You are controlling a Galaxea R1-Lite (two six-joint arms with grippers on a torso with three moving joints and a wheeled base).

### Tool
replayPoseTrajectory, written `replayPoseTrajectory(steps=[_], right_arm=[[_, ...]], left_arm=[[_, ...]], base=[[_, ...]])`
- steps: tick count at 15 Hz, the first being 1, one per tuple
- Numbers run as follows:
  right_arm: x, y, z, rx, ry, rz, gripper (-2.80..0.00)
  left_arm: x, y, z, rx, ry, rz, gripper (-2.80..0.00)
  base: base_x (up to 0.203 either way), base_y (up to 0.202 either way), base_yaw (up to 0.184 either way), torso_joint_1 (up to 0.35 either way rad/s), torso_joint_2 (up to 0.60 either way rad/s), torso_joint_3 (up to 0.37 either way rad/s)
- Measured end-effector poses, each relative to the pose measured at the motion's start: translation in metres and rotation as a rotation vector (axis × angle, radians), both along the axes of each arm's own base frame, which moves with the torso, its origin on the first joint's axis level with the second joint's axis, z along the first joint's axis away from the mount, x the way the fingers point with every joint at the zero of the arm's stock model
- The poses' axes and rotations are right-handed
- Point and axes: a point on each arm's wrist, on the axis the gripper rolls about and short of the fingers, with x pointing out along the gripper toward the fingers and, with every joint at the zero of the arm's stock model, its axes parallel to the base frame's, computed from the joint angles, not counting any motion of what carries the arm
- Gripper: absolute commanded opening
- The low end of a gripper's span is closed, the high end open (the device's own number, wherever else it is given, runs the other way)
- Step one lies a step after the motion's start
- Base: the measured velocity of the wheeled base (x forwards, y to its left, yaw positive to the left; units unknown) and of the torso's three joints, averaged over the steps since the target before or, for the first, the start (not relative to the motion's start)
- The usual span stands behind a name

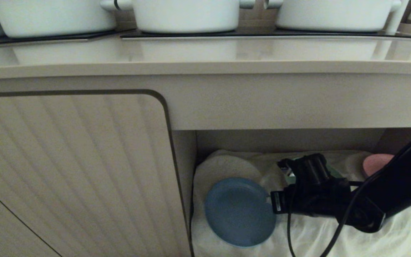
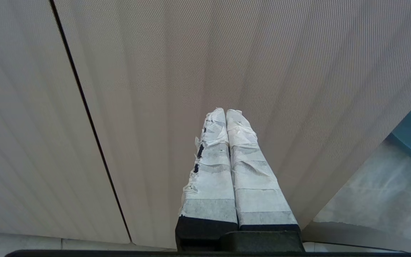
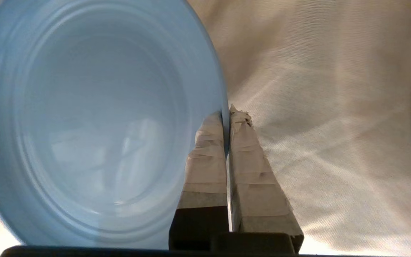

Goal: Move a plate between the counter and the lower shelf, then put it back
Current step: Pick up the plate in the cupboard

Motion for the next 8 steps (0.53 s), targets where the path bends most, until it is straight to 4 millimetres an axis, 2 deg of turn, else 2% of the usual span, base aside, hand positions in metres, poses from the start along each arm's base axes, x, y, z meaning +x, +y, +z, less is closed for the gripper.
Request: replayPoseTrajectory(steps=[8], right_arm=[[-0.011,-0.011,0.012,0.006,-0.015,-0.019,-2.8]], left_arm=[[0.0,0.0,0.0,0.0,0.0,0.0,-2.8]], base=[[0.0,0.0,0.0,0.0,0.0,0.0]])
